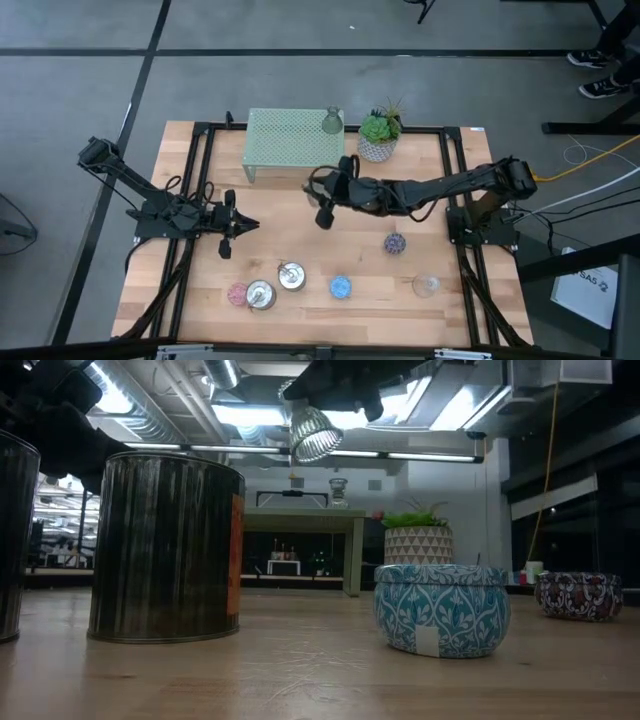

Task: Pick & Place candle stick holders
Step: Put the green glass candle holder on the shelf

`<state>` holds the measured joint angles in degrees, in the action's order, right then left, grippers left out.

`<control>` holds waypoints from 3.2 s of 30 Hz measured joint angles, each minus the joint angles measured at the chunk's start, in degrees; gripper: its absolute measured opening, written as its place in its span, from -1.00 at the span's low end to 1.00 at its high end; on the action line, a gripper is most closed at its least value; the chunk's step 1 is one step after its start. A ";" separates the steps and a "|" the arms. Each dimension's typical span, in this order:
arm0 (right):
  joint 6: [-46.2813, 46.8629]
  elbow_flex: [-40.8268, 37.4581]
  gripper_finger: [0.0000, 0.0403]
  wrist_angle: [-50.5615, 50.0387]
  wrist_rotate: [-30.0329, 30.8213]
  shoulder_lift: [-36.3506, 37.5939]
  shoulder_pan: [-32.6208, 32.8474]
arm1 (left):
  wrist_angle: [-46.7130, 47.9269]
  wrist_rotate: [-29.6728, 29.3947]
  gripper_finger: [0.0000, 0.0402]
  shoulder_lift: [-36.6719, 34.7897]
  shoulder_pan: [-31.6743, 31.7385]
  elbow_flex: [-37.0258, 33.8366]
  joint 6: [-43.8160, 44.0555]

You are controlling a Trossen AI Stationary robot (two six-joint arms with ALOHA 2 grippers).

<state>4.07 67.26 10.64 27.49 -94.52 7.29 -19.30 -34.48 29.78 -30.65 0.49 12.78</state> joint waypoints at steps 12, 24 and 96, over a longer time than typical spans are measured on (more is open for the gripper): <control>-7.92 -0.02 -0.33 11.65 0.15 0.00 -4.24 | 0.00 0.00 -0.84 0.00 0.00 0.00 -0.01; -7.64 -0.04 -0.33 14.45 -0.05 -0.07 -11.54 | 0.02 0.02 -0.84 0.00 0.02 0.00 -0.02; -0.27 -18.27 -0.07 29.53 -2.88 -3.28 -22.63 | 0.02 0.02 -0.84 -0.02 0.00 0.00 -0.02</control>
<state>3.81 48.99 40.17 24.61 -97.80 -15.33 -19.29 -34.46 29.76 -30.65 0.49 12.76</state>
